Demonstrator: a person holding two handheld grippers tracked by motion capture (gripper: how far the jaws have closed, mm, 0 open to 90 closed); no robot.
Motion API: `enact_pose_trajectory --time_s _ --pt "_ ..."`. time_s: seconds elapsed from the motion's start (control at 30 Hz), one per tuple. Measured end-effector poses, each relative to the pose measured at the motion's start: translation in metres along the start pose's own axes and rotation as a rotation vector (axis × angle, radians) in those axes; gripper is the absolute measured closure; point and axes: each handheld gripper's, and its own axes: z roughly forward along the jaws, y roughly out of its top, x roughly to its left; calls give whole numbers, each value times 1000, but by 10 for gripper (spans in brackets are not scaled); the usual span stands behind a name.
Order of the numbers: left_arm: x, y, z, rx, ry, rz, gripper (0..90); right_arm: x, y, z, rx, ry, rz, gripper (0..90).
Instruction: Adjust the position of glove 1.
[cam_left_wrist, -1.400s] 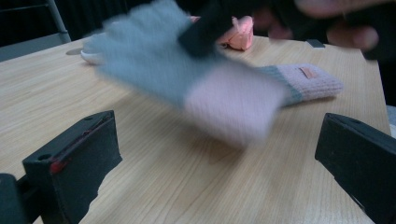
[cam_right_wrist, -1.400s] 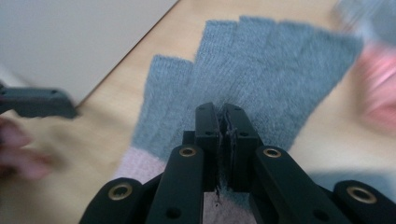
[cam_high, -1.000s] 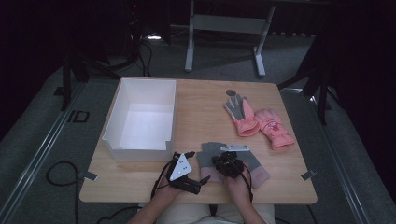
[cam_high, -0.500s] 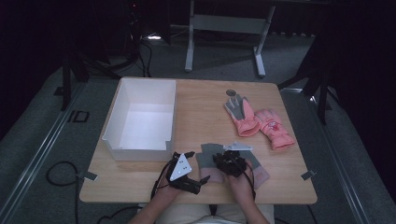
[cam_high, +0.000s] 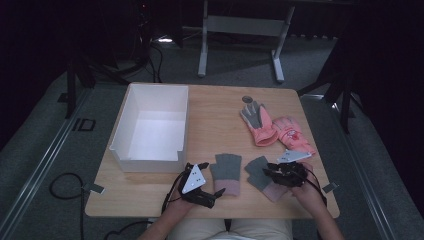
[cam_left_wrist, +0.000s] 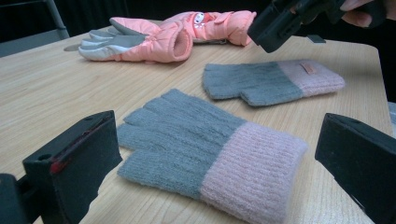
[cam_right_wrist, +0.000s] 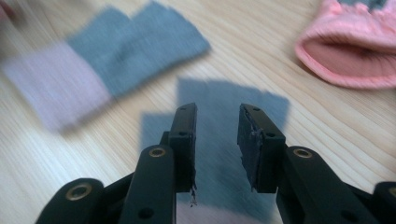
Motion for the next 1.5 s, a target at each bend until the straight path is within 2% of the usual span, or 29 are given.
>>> enact_pose_trajectory --time_s 0.03,0.1,0.17,0.23,0.27,0.37,0.47,0.57,0.6,0.67,0.73,0.77,0.83,0.9,0.97,1.07,1.2,1.27,1.37,1.5 --pt "0 0 0 0 0 -1 0 -4 -4 1 10 5 -8 669" --pt "0 0 0 0 -1 -1 0 -11 -10 5 23 27 6 669" --pt "0 0 0 3 0 -1 0 -15 -15 11 45 29 12 669" --pt "1 0 0 2 -2 -5 0 -17 -16 15 39 56 16 647" --pt "1 0 0 2 -4 -6 0 -18 -16 16 36 56 8 642" --pt "1 0 0 1 -3 -3 0 -20 -16 26 59 96 12 644" --pt "-1 0 0 1 -2 7 0 -19 -18 32 73 81 -14 659" --pt "0 0 1 1 -7 4 0 -18 -18 33 83 76 1 714" --pt "0 0 1 3 -6 3 0 -14 -16 33 99 56 -1 761" --pt "0 0 1 2 -7 4 0 -13 -15 33 105 47 -5 781" --pt "-1 0 1 3 -6 5 0 -10 -13 33 112 28 11 827" --pt "0 0 1 4 -6 4 0 -9 -13 33 115 23 24 845" --pt "0 0 1 3 -7 4 0 -8 -10 29 120 14 81 851" --pt "-1 0 1 2 -7 4 0 -4 -6 21 95 22 116 851" --pt "0 1 1 3 -8 3 0 1 -3 11 75 23 114 851" --pt "-1 0 1 0 -8 4 0 7 3 -7 29 -14 150 852" --pt "-1 1 2 0 -5 7 0 12 8 -27 -40 -87 233 852" --pt "-1 1 1 0 -5 11 0 15 8 -34 -68 -108 281 852" --pt "-1 1 2 1 -3 8 0 18 4 -38 -93 -146 342 852" --pt "-1 1 2 0 -4 10 0 18 -3 -33 -83 -182 378 853"
